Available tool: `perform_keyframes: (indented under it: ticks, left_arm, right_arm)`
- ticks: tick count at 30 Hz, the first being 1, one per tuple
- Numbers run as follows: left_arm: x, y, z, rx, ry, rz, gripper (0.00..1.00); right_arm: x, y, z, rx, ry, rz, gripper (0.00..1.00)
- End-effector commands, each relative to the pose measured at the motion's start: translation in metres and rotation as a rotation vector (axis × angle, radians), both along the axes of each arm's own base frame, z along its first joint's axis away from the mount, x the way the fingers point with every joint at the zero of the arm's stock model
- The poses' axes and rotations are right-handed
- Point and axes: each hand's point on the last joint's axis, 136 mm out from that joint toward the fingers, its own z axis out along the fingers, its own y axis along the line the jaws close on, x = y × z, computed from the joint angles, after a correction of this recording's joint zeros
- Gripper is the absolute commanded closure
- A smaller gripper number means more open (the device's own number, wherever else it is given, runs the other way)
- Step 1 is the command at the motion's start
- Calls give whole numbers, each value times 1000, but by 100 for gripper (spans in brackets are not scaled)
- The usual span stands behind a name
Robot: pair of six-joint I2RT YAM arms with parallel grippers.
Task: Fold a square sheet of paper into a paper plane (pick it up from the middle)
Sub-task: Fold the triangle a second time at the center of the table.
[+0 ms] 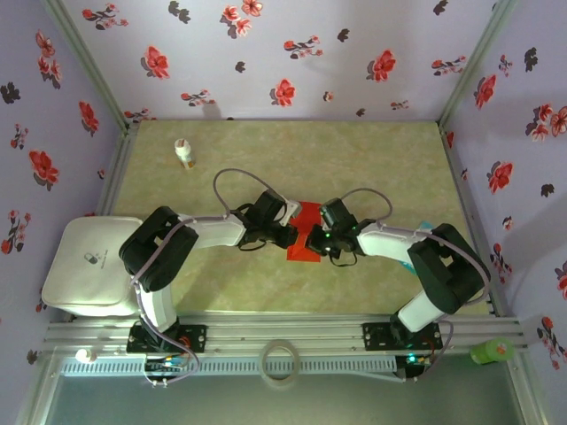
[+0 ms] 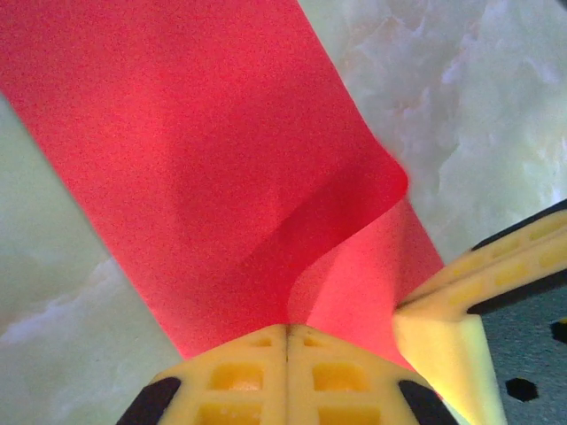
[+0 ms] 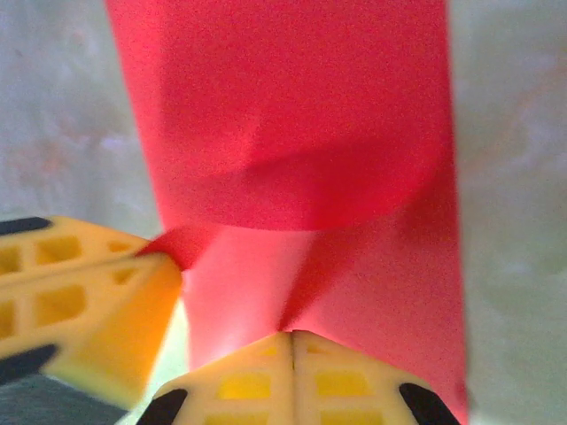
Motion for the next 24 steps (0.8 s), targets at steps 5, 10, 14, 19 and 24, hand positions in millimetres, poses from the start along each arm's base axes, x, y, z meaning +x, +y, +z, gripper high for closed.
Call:
perform_keyframes:
  ticks: [5, 10, 14, 19, 24]
  left_arm:
    - [9, -3, 11, -18, -19, 5, 100]
    - [8, -3, 15, -21, -24, 4, 100]
    - [9, -3, 19, -26, -25, 4, 100]
    - [7, -8, 22, -54, -7, 3, 100]
    - [5, -10, 16, -65, 19, 7, 100]
  right_arm:
    - [-9, -4, -3, -14, 17, 0, 96]
    - [-18, -14, -15, -88, 49, 50, 98]
    - [-45, -38, -35, -245, 134, 180, 100]
    - [-51, -41, -29, -248, 127, 285, 100]
    - [-43, -47, -29, -257, 125, 285, 98]
